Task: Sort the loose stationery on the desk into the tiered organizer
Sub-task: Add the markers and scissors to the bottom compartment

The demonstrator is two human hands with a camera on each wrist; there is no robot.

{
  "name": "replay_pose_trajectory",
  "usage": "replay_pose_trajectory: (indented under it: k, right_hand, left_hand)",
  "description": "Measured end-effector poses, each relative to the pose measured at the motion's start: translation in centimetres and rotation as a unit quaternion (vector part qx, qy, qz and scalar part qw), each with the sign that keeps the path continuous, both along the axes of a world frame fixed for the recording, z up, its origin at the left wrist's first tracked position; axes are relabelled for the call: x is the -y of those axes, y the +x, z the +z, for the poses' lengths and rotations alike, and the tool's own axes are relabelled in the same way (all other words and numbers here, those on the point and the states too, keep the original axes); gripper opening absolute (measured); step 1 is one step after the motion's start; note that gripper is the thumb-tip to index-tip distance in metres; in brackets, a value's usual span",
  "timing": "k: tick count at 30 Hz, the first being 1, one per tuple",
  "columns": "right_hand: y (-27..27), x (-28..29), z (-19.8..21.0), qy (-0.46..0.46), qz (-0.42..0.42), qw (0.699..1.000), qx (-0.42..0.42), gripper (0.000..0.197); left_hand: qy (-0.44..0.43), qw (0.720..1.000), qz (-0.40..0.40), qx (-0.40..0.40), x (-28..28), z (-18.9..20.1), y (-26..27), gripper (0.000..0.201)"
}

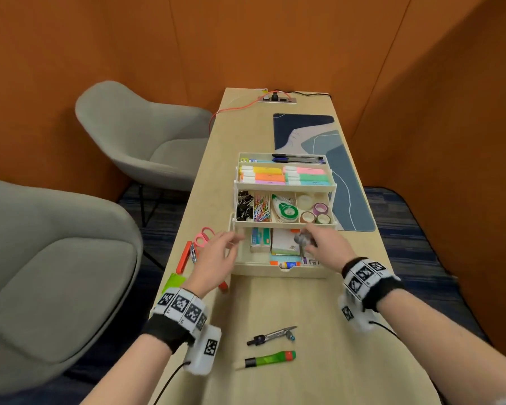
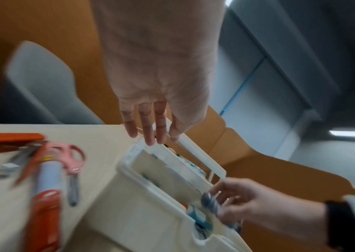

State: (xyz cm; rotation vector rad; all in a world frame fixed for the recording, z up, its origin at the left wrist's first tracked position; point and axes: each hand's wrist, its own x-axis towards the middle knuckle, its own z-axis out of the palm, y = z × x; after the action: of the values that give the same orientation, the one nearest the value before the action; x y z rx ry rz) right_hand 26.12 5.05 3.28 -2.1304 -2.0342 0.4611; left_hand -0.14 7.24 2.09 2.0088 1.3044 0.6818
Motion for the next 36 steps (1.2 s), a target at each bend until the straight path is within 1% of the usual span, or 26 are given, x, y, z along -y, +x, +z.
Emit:
replay_pose_trajectory:
  k: [1, 3, 4, 5, 8, 10, 12, 13, 15, 17, 18, 19, 20, 21, 22, 23, 25, 28, 31, 32, 33, 34, 35, 36]
  right_hand:
    - [-0.1, -0.9, -0.9, -0.012, 0.017, 0.998, 0.053, 0.017]
    - [0.1, -1.7, -2.7, -0.032, 0.053, 0.984, 0.164, 0.015]
    - [0.4, -1.8, -3.4, -0.044, 0.061, 0.977, 0.2, 0.018]
    - [0.6, -1.8, -4.0, -0.058, 0.059, 0.973, 0.215, 0.022]
    - [1.1, -1.6, -5.3, -0.094, 0.016, 0.977, 0.191, 0.027]
    - [1.0, -1.4, -5.8, -0.108, 0.013, 0.978, 0.177, 0.027]
    - [0.8, -1.0, -5.9, -0.113, 0.012, 0.979, 0.167, 0.03]
    - [0.6, -0.6, -5.7, -0.102, 0.01, 0.981, 0.164, 0.034]
    - [-0.3, 0.8, -4.9, -0.027, 0.017, 0.986, 0.164, 0.038]
    - [-2.3, 3.4, -4.0, 0.065, 0.059, 0.988, 0.128, 0.031]
    - [-3.6, 5.1, -3.6, 0.08, 0.101, 0.988, 0.09, 0.023]
    - [-4.8, 7.1, -3.5, 0.063, 0.161, 0.984, 0.049, 0.018]
    - [-5.9, 9.0, -3.7, 0.012, 0.221, 0.975, 0.018, 0.02]
    - [-6.8, 10.7, -4.1, -0.05, 0.271, 0.961, 0.008, 0.026]
    - [-7.5, 12.1, -4.7, -0.09, 0.308, 0.947, 0.021, 0.03]
    - [-7.8, 13.2, -5.6, -0.109, 0.329, 0.937, 0.046, 0.033]
    - [-8.1, 14.5, -7.2, -0.117, 0.328, 0.933, 0.088, 0.031]
    - [-8.1, 14.9, -8.5, -0.119, 0.311, 0.935, 0.12, 0.024]
    - [-8.3, 14.6, -8.5, -0.08, 0.326, 0.929, 0.154, 0.019]
    - [-8.4, 14.4, -8.1, -0.096, 0.331, 0.927, 0.145, 0.019]
    - [-8.6, 14.2, -7.7, -0.112, 0.332, 0.927, 0.131, 0.026]
    - [-8.6, 14.1, -7.5, -0.108, 0.334, 0.929, 0.116, 0.034]
    - [-8.6, 13.8, -7.2, -0.107, 0.325, 0.934, 0.103, 0.035]
    - [-8.5, 13.5, -6.9, -0.104, 0.31, 0.941, 0.085, 0.03]
  left_hand:
    - [-0.004, 1.0, 0.016, 0.009, 0.3, -0.4, -0.9, 0.029]
    - [-0.008, 0.998, 0.052, 0.027, 0.8, -1.3, -2.9, 0.03]
    - [-0.009, 0.997, 0.074, 0.033, 1.0, -1.7, -3.9, 0.031]
    - [-0.008, 0.995, 0.097, 0.034, 1.3, -1.8, -4.9, 0.032]
    - [-0.001, 0.989, 0.143, 0.023, 2.1, -2.1, -7.1, 0.032]
    - [-0.005, 0.989, 0.147, 0.012, 2.6, -2.5, -7.6, 0.03]
    - [-0.009, 0.991, 0.134, -0.004, 2.9, -3.0, -7.4, 0.027]
    - [-0.012, 0.992, 0.128, -0.008, 3.1, -3.1, -7.3, 0.027]
    - [-0.011, 0.993, 0.12, -0.011, 3.6, -3.5, -7.0, 0.027]
    - [-0.013, 0.993, 0.118, -0.015, 4.2, -3.9, -6.9, 0.026]
    - [-0.018, 0.993, 0.118, -0.02, 4.4, -4.2, -6.9, 0.026]
    - [-0.024, 0.993, 0.117, -0.024, 4.6, -4.6, -6.9, 0.025]
    - [-0.03, 0.992, 0.118, -0.027, 4.8, -4.9, -7.0, 0.025]
    - [-0.035, 0.992, 0.119, -0.028, 4.9, -5.2, -7.1, 0.024]
    - [-0.038, 0.991, 0.122, -0.033, 5.0, -5.6, -7.3, 0.024]
    - [-0.038, 0.991, 0.124, -0.04, 5.1, -5.8, -7.4, 0.023]
    - [-0.039, 0.99, 0.127, -0.055, 5.2, -6.2, -7.7, 0.022]
    - [-0.045, 0.989, 0.127, -0.063, 5.5, -6.6, -7.8, 0.022]
    - [-0.049, 0.989, 0.115, -0.075, 5.9, -6.7, -7.7, 0.022]
    - [-0.049, 0.99, 0.114, -0.075, 6.0, -6.7, -7.7, 0.023]
    - [-0.048, 0.99, 0.113, -0.073, 6.1, -6.7, -7.7, 0.023]
    - [-0.048, 0.989, 0.115, -0.074, 6.2, -6.8, -7.9, 0.023]
    - [-0.048, 0.989, 0.12, -0.073, 6.3, -6.8, -8.1, 0.023]
    - [-0.049, 0.988, 0.128, -0.073, 6.4, -6.8, -8.3, 0.022]
